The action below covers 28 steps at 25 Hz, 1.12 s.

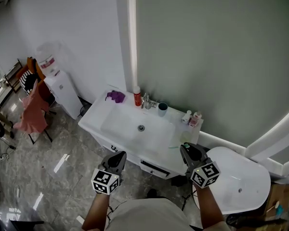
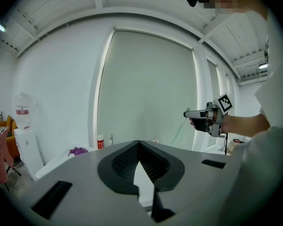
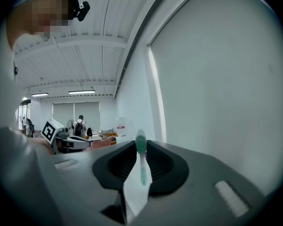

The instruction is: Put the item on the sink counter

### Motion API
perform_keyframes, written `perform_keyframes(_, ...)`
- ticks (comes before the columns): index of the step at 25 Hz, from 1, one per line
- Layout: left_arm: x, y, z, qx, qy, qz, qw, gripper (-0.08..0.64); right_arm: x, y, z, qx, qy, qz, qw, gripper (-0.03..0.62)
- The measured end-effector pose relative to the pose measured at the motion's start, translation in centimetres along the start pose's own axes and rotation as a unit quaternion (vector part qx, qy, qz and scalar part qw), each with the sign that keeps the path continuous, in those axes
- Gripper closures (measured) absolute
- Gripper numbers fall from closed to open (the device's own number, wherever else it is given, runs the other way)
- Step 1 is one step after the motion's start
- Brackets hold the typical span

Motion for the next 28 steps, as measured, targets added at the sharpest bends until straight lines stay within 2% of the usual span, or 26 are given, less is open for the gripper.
perform_keyframes(6, -1.0, -0.4, 4.6, 0.008, -0.008, -0.003, 0.9999, 0.554, -0.6, -4.2, 1.5, -0.002, -0.001, 0.001, 1.000, 0.518)
perform_keyframes(15, -0.9, -0.2, 9.0, 0.020, 0.005, -0.010, 0.9997, 0.552, 0.2, -8.1, 3.6, 0.005, 0.013, 0.013, 1.000, 0.518)
perform_keyframes(21, -1.2, 2.3, 11.6, 0.032, 0.008, -0.014, 0.9993, 0.554, 0.8, -8.8, 6.2, 0.016, 0.023, 0.018, 0.999, 0.518)
perform_keyframes(28, -1.9, 6.6, 15.4, 0.067, 0.014, 0.000, 0.9976, 0.552, 0.6, -9.7, 10.2, 0.052, 0.025, 0.020, 0.998, 0.518)
Point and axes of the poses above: the fingertips, and each gripper's own axes: z forward along the fingers, y to its left, x out of its underside, the point moved 3 cm from there along -z, backward along the fingers, and after that the axes turned 1 degree about -x, right-handed, at the moved point
